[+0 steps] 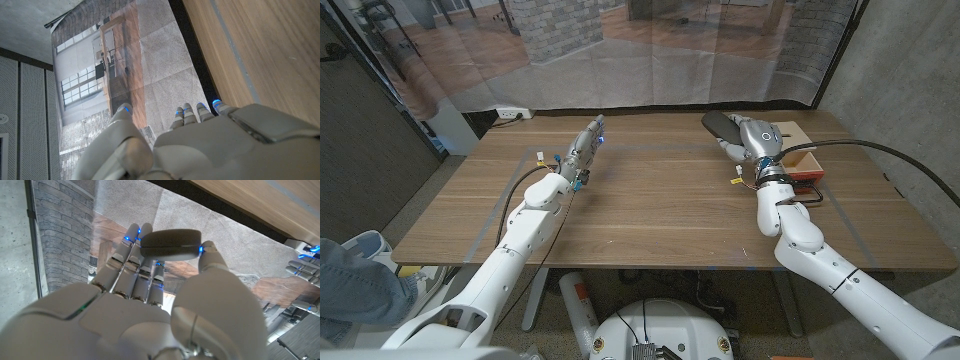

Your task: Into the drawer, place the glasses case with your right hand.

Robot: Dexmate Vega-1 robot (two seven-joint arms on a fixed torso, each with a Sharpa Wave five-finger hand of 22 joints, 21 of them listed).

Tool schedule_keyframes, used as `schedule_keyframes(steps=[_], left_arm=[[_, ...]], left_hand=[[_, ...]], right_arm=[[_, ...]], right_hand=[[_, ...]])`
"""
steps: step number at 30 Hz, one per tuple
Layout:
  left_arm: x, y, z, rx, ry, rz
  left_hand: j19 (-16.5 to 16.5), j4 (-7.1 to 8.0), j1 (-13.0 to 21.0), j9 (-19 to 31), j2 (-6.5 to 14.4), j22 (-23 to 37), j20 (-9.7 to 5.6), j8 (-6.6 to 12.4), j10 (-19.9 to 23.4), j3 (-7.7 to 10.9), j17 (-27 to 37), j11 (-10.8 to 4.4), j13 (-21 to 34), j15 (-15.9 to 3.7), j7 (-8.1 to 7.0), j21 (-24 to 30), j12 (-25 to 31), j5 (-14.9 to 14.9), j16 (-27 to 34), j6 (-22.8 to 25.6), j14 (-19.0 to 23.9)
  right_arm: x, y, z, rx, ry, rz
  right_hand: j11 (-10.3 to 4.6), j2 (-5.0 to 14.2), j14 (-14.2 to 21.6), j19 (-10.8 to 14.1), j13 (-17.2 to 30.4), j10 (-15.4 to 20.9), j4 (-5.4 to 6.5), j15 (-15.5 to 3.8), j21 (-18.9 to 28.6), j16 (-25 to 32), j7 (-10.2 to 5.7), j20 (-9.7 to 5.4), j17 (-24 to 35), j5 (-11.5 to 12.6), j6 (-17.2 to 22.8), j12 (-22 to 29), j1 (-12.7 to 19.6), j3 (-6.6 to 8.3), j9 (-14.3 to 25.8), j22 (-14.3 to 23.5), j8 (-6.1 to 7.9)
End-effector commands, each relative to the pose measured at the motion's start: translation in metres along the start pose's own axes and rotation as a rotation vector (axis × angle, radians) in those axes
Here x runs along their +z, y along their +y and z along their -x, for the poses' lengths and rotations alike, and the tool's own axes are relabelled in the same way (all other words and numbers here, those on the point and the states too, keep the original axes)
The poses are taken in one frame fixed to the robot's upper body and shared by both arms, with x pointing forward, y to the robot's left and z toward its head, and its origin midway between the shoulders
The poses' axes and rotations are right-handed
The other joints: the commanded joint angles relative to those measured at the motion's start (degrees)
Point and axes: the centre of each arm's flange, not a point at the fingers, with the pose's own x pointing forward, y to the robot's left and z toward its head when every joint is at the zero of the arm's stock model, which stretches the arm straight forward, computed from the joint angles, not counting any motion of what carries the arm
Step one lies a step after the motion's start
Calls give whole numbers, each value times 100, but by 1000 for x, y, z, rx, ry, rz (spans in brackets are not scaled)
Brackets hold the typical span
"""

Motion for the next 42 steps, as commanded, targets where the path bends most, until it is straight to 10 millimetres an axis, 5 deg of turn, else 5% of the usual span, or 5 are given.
schedule_keyframes(steps=[1, 12, 20, 42], left_arm=[[2, 4, -1, 4, -1, -6], [6, 3, -2, 1, -7, -8], [9, 4, -2, 2, -7, -18], [10, 2, 0, 2, -2, -25]], left_hand=[[-376, -12, 12, 22, 62, 15, 3, 7, -41, -20, 33, 29, 26, 14, -19, 2, 12, -23, -1, -1, 0], [-391, -14, 15, 23, 67, 16, -6, 9, -43, -25, 33, 20, 26, 21, -16, -2, 12, -28, -1, 5, -2], [-381, -17, 20, 22, 76, 16, -77, 14, -25, -33, 33, 166, 25, 64, 122, 3, 19, -37, 5, 26, 10], [-390, -23, 30, 21, 87, 15, -76, 14, -21, -40, 33, 118, 25, 66, 97, 1, 19, -43, 3, 35, 3]], right_arm=[[-16, -6, 7, -21, 26, 18], [-22, -13, 13, -36, 28, 10], [-27, -18, 16, -45, 36, 18], [-58, -32, 27, -57, 106, 48]], right_hand=[[-749, 591, 44, 45, 25, 784, 21, -614, 40, -8, 6, -380, 10, -6, 65, 24, 570, 20, 28, 6, 18], [-746, 603, 72, 59, 28, 807, 22, -625, 63, -9, -8, -400, 15, -7, 105, 21, 581, 17, 29, 7, 19], [-757, 608, 78, 57, 30, 800, 18, -628, 75, -16, -18, -415, 19, -7, 118, 10, 594, 15, 29, 6, 13], [-788, 641, 78, 36, 37, 835, 9, -640, 104, -27, -75, -456, 48, -11, 177, 0, 641, 11, 32, 6, 5]])
